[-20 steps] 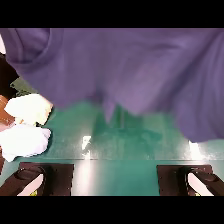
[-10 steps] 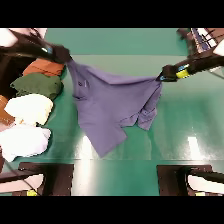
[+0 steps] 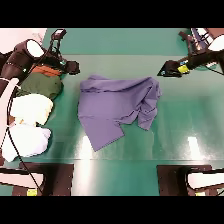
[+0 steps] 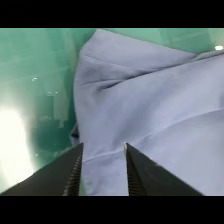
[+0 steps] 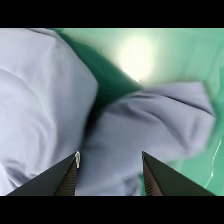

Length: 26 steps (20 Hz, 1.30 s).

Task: Fold the shirts.

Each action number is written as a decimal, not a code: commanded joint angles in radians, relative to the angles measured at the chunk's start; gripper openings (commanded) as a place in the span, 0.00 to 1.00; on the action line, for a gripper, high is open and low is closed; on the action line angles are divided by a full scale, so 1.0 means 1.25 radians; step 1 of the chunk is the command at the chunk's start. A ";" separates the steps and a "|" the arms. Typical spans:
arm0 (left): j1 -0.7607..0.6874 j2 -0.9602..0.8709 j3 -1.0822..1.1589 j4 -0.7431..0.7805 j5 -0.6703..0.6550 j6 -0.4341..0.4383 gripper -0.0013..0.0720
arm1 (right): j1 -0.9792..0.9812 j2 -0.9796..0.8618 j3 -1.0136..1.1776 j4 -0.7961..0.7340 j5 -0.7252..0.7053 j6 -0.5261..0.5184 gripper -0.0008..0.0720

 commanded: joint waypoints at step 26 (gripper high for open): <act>0.001 -0.177 0.097 -0.068 0.020 -0.065 0.05 | -0.094 -0.138 -0.272 0.140 -0.215 -0.002 0.64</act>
